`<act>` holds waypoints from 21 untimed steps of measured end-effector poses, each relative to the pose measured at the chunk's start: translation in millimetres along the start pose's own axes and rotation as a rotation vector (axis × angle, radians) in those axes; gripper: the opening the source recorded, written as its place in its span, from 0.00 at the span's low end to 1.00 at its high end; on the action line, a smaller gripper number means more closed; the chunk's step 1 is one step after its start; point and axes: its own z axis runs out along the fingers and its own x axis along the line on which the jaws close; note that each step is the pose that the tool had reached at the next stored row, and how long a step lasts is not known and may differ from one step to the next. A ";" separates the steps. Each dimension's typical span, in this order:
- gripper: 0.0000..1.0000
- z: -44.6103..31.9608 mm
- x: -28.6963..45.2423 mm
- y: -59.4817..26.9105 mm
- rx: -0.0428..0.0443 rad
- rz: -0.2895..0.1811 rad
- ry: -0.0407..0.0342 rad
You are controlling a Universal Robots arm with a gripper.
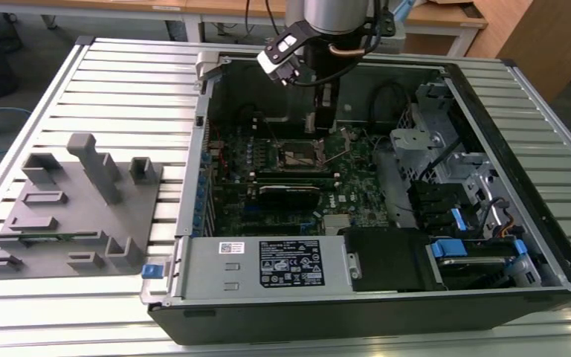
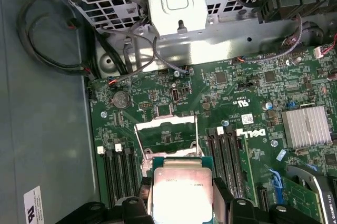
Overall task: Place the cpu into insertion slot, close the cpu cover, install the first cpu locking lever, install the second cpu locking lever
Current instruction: 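Place the cpu into insertion slot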
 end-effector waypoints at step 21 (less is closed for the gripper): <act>0.54 2.0 0.2 -0.2 -0.0016 0.079 -0.0070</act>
